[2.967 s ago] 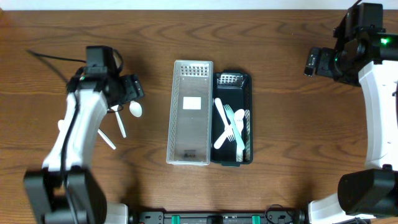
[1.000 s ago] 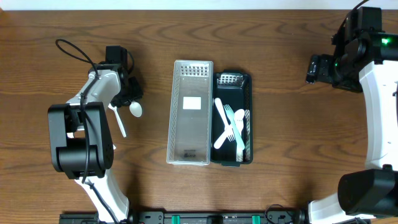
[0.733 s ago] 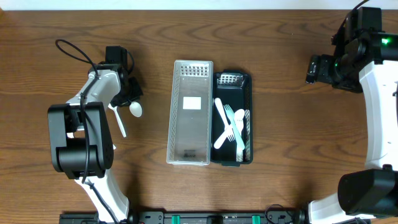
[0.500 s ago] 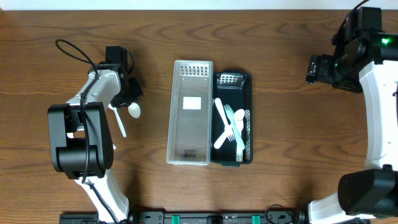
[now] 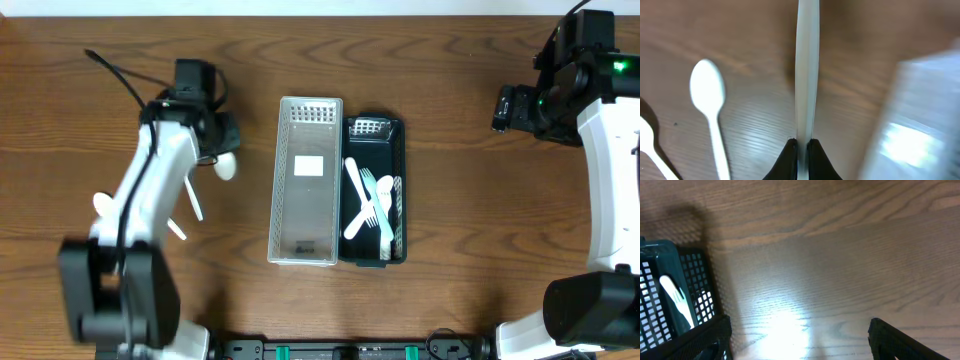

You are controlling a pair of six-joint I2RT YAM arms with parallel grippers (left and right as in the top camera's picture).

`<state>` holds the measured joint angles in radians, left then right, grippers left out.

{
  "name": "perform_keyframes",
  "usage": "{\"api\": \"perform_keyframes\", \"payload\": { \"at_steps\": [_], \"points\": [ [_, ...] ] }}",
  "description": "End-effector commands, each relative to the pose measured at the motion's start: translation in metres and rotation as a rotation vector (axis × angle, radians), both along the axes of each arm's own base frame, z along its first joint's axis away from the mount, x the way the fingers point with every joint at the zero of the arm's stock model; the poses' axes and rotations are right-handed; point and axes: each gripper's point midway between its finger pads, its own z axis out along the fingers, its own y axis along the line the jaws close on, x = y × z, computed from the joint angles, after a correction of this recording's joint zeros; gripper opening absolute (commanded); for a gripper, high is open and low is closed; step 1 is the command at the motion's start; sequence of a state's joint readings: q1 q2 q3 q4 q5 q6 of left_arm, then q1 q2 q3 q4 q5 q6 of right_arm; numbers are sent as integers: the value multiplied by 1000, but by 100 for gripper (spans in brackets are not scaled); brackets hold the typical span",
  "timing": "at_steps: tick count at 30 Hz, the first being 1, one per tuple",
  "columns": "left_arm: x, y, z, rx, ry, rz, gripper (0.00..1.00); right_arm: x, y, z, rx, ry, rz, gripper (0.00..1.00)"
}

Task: Pack container
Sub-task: 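Carry the spoon into the clear basket and release it, then return the left gripper to the next white spoon and grasp it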

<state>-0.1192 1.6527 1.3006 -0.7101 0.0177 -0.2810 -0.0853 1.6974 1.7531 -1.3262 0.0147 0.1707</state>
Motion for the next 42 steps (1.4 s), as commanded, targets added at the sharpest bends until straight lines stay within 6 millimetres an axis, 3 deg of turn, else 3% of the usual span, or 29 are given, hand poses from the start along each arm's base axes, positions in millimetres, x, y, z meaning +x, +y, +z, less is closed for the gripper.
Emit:
{"api": "perform_keyframes", "payload": {
  "at_steps": [1, 5, 9, 16, 21, 22, 23, 25, 26, 30, 32, 34, 38, 42],
  "points": [
    [-11, -40, 38, -2, -91, -124, 6, 3, 0, -1, -4, -2, 23, 91],
    [-34, -99, 52, -14, -118, -292, 6, 5, 0, -1, -10, -10, 38, 91],
    [-56, -144, 33, -3, -69, -421, 6, 5, 0, -1, -10, -11, 41, 91],
    [-68, -157, -35, 111, 93, -427, 6, 5, 0, 0, -11, -12, 42, 91],
    [-59, -156, -49, 111, 98, -407, 6, 4, 0, -1, -10, -8, 42, 91],
    [-58, -156, -49, 109, 97, -405, 13, 4, 0, -1, -10, -9, 42, 91],
    [-58, -156, -49, 110, 96, -404, 39, 5, 0, -1, -10, -10, 42, 91],
    [-57, -156, -48, 109, 93, -406, 64, 5, 0, -1, -10, -10, 42, 91],
    [-57, -155, -47, 113, 90, -414, 71, 5, 0, -1, -11, -9, 46, 91],
    [-53, -143, -23, 156, 51, -390, 87, 5, 0, -1, -12, -10, 45, 91],
    [-53, -134, 5, 160, 15, -370, 96, 5, 0, -1, -12, -11, 45, 91],
    [-54, -121, 39, 141, -28, -331, 98, 5, 0, -1, -12, -11, 45, 91],
    [-48, -68, 88, 73, -111, -136, 97, 5, 0, -1, -11, -11, 45, 91],
    [-45, -10, 91, -8, -79, 56, 98, 5, 0, -1, -11, -10, 45, 91]
  ]
}}
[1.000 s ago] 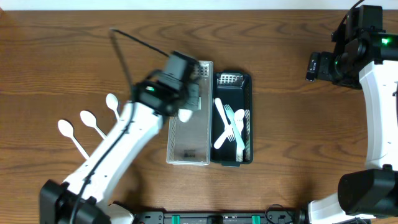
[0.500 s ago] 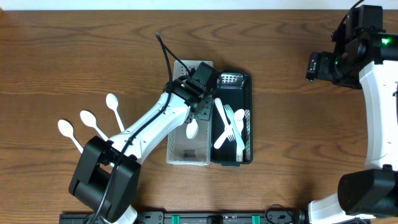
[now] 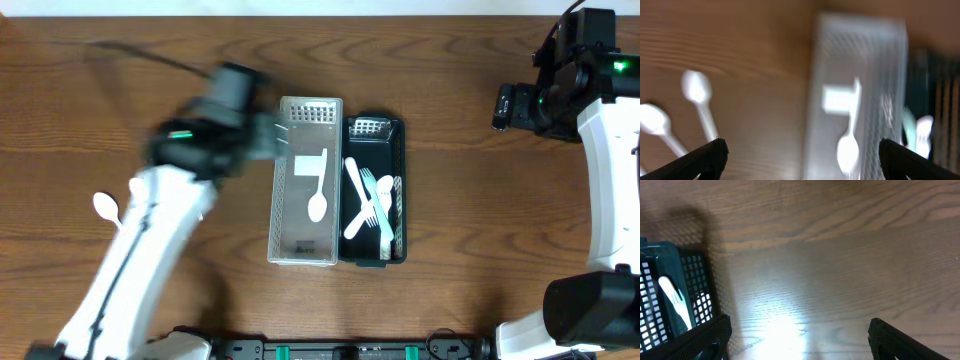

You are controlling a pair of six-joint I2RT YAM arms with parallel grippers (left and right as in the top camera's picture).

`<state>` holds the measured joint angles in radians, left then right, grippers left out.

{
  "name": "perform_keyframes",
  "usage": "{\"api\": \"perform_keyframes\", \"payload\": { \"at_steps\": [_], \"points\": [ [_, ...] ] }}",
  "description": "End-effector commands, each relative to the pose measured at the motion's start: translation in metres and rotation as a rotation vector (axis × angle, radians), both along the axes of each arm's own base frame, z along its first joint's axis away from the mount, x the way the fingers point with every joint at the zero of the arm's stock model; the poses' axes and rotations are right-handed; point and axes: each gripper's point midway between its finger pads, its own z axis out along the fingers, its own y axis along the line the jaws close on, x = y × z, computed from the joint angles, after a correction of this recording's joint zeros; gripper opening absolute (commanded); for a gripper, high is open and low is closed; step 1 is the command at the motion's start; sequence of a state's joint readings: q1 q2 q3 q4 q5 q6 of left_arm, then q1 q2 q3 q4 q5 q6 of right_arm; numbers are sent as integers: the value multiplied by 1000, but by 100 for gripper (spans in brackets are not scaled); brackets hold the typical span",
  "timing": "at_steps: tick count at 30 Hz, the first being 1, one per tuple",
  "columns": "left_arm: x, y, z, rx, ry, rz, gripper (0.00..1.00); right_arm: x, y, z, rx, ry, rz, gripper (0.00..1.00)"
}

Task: Pack container
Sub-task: 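Return the left gripper to the next white spoon and grasp it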

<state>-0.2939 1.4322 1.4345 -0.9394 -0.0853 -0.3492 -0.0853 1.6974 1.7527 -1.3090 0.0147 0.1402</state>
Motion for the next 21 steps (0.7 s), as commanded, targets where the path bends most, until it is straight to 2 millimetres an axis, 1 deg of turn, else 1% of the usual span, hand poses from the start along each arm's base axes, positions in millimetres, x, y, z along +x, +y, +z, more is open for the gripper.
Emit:
{"api": "perform_keyframes", "payload": {
  "at_steps": [1, 3, 5, 7, 13, 17, 19, 21],
  "points": [
    [-1, 46, -18, -49, 87, 184, 98, 1, 1, -2, -1, 6, 16, 91],
    [1, 71, -32, -54, 135, 279, 98, 1, 1, -2, -1, 6, 16, 91],
    [6, 89, -48, -56, 177, 336, 98, 0, 1, -2, 0, 8, 16, 91],
    [12, 101, -66, -54, 219, 371, 98, -1, 1, -2, 0, 13, 16, 91],
    [28, 127, -120, -47, 322, 441, 98, -5, 1, -4, 2, 31, 16, 91],
    [28, 145, -148, -52, 380, 489, 98, -6, 1, -4, 2, 36, 15, 91],
    [27, 148, -161, -77, 413, 489, 98, -6, 1, -4, 2, 37, 15, 91],
    [28, 144, -173, -123, 441, 452, 98, -6, 1, -4, 2, 36, 15, 91]
  ]
}}
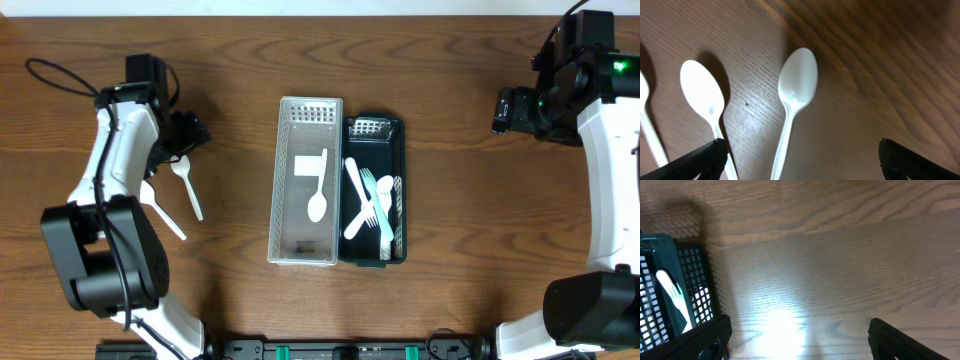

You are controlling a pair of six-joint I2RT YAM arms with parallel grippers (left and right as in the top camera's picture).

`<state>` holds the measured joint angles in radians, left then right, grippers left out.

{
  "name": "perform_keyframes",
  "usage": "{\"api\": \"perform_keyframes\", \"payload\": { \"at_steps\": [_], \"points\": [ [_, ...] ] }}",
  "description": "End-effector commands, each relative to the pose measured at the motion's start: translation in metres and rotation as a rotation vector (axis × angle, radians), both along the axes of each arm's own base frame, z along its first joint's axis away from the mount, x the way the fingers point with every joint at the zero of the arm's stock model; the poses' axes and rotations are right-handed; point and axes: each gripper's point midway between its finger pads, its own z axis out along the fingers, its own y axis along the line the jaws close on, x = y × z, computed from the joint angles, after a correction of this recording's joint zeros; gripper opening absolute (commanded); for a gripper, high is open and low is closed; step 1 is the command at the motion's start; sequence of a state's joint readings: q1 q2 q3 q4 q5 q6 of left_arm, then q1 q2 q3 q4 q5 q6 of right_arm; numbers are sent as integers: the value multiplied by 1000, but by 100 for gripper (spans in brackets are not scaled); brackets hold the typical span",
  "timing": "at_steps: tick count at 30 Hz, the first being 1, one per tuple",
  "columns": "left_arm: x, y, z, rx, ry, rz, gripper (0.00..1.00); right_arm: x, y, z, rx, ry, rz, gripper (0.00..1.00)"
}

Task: Pack container
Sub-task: 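Return the left gripper to the next white spoon and grasp it, then carry the spoon into the clear basket and release it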

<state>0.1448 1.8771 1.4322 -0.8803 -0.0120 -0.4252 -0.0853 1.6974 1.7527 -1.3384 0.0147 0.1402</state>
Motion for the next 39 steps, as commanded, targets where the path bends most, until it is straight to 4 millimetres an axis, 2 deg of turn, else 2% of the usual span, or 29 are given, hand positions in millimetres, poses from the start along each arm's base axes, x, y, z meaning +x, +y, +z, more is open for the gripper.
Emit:
{"api": "perform_keyframes", "payload": {
  "at_steps": [1, 7, 11, 20, 26, 32, 34, 35, 37, 39],
  "points": [
    [-5, -4, -24, -86, 46, -14, 98, 1, 1, -2, -1, 6, 16, 91],
    [-10, -6, -59, -110, 129, -8, 98, 1, 1, -2, 0, 7, 15, 90],
    [-14, -6, -73, -117, 166, -6, 98, 1, 1, -2, 2, 6, 7, 90],
    [-17, -7, -77, -119, 181, -7, 98, 1, 0, -2, 0, 6, -1, 90],
    [-21, -8, -78, -123, 201, -5, 60, 0, -4, -2, -21, 10, -7, 91],
    [-23, -8, -78, -125, 209, -5, 35, 1, -4, -2, -22, 6, -7, 91],
    [-25, -8, -78, -126, 216, -5, 21, 1, -5, -2, -26, 4, -8, 91],
    [-26, -8, -78, -127, 220, -4, 19, 1, -5, -1, -30, 5, -9, 91],
    [-27, -9, -78, -127, 224, -4, 8, 1, -8, -1, -42, 6, -12, 91],
    [-28, -9, -77, -129, 230, -4, 6, 1, -9, -1, -48, 7, -14, 91]
  ]
}}
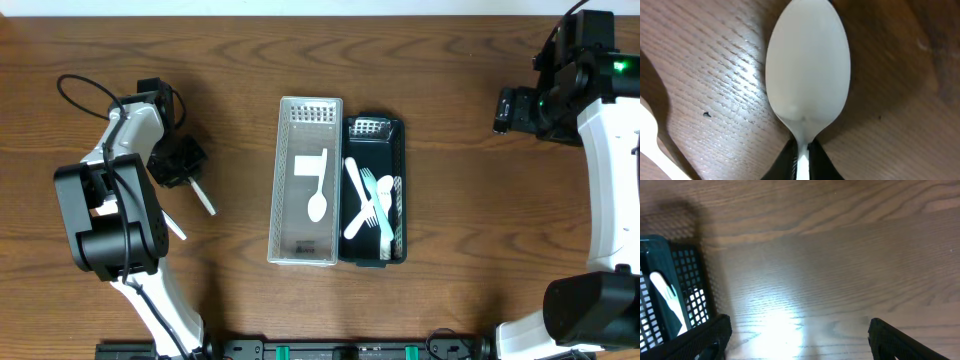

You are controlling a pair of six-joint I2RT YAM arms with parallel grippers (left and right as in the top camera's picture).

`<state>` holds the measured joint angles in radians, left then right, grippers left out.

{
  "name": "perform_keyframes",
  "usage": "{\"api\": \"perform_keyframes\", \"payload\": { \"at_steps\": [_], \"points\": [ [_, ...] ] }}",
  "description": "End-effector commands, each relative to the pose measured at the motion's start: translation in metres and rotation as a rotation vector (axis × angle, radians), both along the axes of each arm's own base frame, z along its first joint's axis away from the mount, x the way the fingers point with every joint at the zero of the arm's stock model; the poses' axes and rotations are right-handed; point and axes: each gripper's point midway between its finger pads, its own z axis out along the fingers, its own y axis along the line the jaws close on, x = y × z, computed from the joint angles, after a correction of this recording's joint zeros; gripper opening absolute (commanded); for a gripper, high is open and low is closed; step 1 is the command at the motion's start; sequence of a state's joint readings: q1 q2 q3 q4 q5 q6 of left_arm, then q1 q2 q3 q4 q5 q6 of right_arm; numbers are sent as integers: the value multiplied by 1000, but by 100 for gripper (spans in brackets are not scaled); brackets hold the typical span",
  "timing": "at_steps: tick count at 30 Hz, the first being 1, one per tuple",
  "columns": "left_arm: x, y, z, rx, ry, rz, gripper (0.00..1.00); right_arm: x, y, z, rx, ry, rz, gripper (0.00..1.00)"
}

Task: Pack container
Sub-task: 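Carry the spoon into the clear basket and release it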

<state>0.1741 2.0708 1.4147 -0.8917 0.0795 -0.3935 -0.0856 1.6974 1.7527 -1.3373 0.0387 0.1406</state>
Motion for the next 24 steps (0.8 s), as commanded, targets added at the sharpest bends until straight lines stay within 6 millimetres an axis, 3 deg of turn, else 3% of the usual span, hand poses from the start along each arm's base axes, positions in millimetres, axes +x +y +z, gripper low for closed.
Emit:
{"api": "perform_keyframes", "payload": {
  "at_steps": [1, 7, 12, 16, 20, 24],
  "points": [
    [-5, 0, -4, -4, 26, 1, 6, 1, -5, -1, -30, 6, -8, 90],
    [-4, -1, 1, -5, 18, -26, 6, 0, -7, -1, -47, 9, 5, 92],
    [6, -19, 39, 7, -63, -169, 6, 0, -7, -1, -48, 10, 10, 92],
    [16, -58, 94, 27, -219, -275, 6, 0, -7, -1, -49, 9, 13, 92],
    [13, -108, 141, 50, -353, -415, 6, 1, -7, -1, -49, 6, 13, 92],
    [0, -156, 163, 66, -417, -557, 6, 1, -7, -1, -49, 6, 13, 92]
  ]
}}
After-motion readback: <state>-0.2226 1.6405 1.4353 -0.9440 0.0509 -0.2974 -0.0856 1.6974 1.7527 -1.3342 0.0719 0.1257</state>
